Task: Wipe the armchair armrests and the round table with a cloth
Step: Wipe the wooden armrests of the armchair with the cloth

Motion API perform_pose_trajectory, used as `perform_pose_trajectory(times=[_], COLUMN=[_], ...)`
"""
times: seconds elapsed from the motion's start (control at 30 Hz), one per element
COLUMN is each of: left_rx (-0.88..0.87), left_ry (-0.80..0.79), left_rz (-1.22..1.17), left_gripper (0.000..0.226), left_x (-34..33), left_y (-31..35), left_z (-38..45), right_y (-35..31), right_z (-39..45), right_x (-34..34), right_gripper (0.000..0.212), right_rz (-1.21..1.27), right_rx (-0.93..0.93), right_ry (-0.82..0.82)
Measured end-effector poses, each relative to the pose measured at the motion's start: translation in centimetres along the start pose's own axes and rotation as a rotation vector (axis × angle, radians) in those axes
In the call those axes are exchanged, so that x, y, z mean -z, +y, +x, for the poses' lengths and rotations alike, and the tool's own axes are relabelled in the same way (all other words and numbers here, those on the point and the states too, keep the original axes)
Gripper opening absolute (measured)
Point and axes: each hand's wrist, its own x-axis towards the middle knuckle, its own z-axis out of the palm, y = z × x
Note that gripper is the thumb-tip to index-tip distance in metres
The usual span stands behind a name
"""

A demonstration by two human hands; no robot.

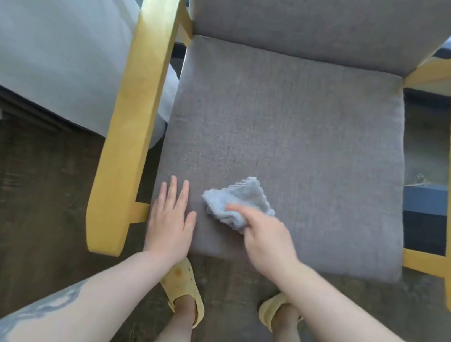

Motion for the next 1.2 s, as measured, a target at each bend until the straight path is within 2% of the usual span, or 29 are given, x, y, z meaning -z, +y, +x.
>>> perform_pose_trajectory(times=[0.03,0.13,0.17,0.2,0.23,0.3,0.4,0.43,0.47,0.5,0.53,0.57,0.63,0.7,0.73,0.77,0.83,0.9,1.0,1.03,1.07,1.2], left_rx=[0.02,0.089,0.097,0.092,0.08,0.11,0.208,0.16,0.097,0.039,-0.007,-0.04,-0.065,-0.066,-0.056,-0.046,-0.043,-0.059,-0.057,-0.067,-0.086,-0.151], left_ry=[0.004,0.042,0.053,0.067,0.076,0.093,0.191,0.177,0.133,0.089,0.055,0.028,-0.001,-0.03,-0.031,-0.037,-0.041,-0.034,-0.055,-0.073,-0.09,-0.121], left_rz=[-0.074,-0.281,-0.311,-0.334,-0.369,-0.447,-0.317,-0.378,-0.476,-0.496,-0.438,-0.343,-0.213,-0.153,-0.145,-0.134,-0.107,-0.092,-0.053,-0.029,-0.01,-0.016], left_gripper=[0.06,0.059,0.059,0.059,0.058,0.055,0.05,0.05,0.051,0.053,0.053,0.054,0.055,0.056,0.056,0.056,0.056,0.056,0.056,0.055,0.055,0.055], left_x=[0.1,0.4,0.6,0.7,1.4,1.1,0.6,0.9,1.3,1.6,1.9,2.0,1.0,0.4,0.4,0.5,0.6,0.5,0.0,-0.4,-0.8,-3.2], left_y=[-0.1,0.2,0.3,0.5,0.1,0.9,1.7,1.1,0.4,-0.2,-0.7,-1.6,-1.5,-0.8,-0.7,-0.8,-0.5,0.0,1.1,1.8,2.8,7.4], left_z=[-0.2,-0.2,-0.1,0.1,0.2,0.9,0.4,0.3,0.2,0.1,-0.1,-0.2,0.2,0.0,-0.1,-0.1,-0.4,-0.7,-1.2,-1.4,-1.6,-1.8], right_y=[0.5,1.2,0.6,-0.6,-2.1,-4.6,-5.6,-4.6,-3.3,-1.8,-0.8,-0.2,-0.1,-0.7,-0.7,-0.4,0.3,0.9,3.9,5.4,6.9,13.1], right_z=[2.1,10.7,13.4,15.5,16.8,15.4,5.1,1.4,-1.5,-3.5,-4.6,-4.7,-1.9,2.4,4.6,6.2,6.4,2.3,-5.4,-7.3,-8.6,-7.7], right_x=[2.3,8.1,7.8,6.4,3.9,-2.7,-8.8,-9.1,-8.4,-7.0,-5.4,-3.5,0.7,3.4,3.6,2.6,-1.5,-5.4,-4.9,-3.4,-1.6,6.9], right_gripper=[0.055,0.05,0.05,0.051,0.053,0.054,0.053,0.05,0.048,0.046,0.047,0.05,0.053,0.052,0.055,0.059,0.062,0.058,0.055,0.052,0.052,0.06], right_rz=[0.072,0.128,0.118,0.116,0.105,-0.008,-0.119,-0.124,-0.106,-0.047,0.06,0.203,0.436,0.367,0.282,0.183,-0.003,-0.124,-0.129,-0.119,-0.079,0.079], right_rx=[-0.114,-0.399,-0.427,-0.409,-0.358,-0.103,0.445,0.57,0.622,0.59,0.447,0.251,-0.09,-0.2,-0.181,-0.156,-0.06,0.121,0.316,0.327,0.29,-0.221], right_ry=[0.063,0.473,0.539,0.528,0.431,0.171,-0.083,-0.223,-0.322,-0.357,-0.272,-0.094,0.395,0.743,0.796,0.747,0.407,0.102,-0.164,-0.14,-0.024,0.748])
